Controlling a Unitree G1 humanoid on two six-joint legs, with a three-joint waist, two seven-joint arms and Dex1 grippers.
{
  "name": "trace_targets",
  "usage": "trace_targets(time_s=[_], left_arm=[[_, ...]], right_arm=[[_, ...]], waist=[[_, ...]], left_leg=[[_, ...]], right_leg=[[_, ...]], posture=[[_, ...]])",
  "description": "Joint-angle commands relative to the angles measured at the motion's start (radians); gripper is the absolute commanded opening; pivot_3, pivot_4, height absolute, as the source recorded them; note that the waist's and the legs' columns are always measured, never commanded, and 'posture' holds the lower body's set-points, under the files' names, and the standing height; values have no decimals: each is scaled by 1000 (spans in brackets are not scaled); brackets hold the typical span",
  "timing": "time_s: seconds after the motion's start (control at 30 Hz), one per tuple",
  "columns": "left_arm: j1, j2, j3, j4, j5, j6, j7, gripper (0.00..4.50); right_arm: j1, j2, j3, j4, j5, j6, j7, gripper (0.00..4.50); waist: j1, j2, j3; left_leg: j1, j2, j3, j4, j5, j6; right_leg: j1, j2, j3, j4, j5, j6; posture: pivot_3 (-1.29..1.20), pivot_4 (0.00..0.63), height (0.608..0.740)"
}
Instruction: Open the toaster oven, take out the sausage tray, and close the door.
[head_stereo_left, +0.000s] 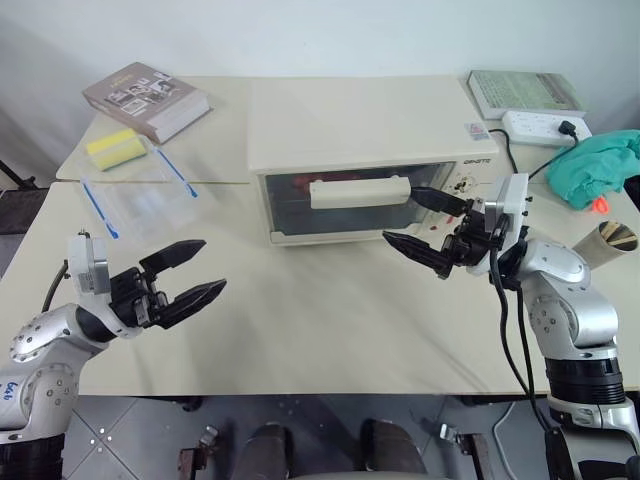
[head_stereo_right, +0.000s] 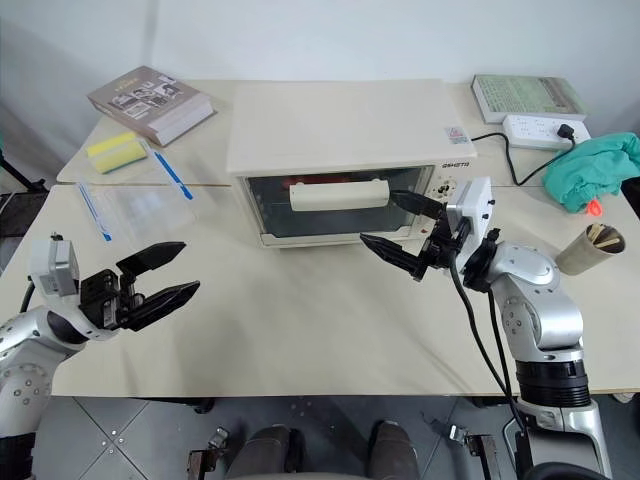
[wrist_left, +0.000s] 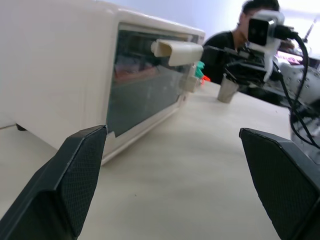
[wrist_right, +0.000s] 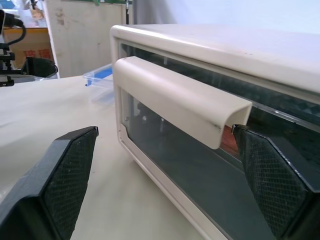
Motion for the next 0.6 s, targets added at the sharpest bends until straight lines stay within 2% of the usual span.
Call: trace_targets(time_s=[0.03,0.3,0.47,0.6], left_arm=[[-13,45,61,41,2,-3,-57,4478],[-61,55,63,88,5,14,-76,4478],[-124,65,20,122,8,74,-78,4478],[-202,22,-52,167,83,44,-62,3599]], right_arm=[[1,-21,4,-42,12,-18,59,4500],[71,-76,22,-116,8,-35,172,4500],[200,-131,62,-164,-99,-234,298,4500],[242,-105,63,-99,-153,-365,293,4500]], waist=[[0,0,0],[0,0,0],[0,0,0],[-2,0,0]], left_leg=[[0,0,0,0,0,0],[0,0,1,-2,0,0],[1,0,1,-5,0,0],[1,0,3,-5,0,0]], right_leg=[[0,0,0,0,0,0],[-1,0,0,-1,0,0],[-1,0,0,-1,0,0],[-1,0,0,-2,0,0]], posture=[[0,150,740],[0,150,740],[0,150,740],[0,150,740]])
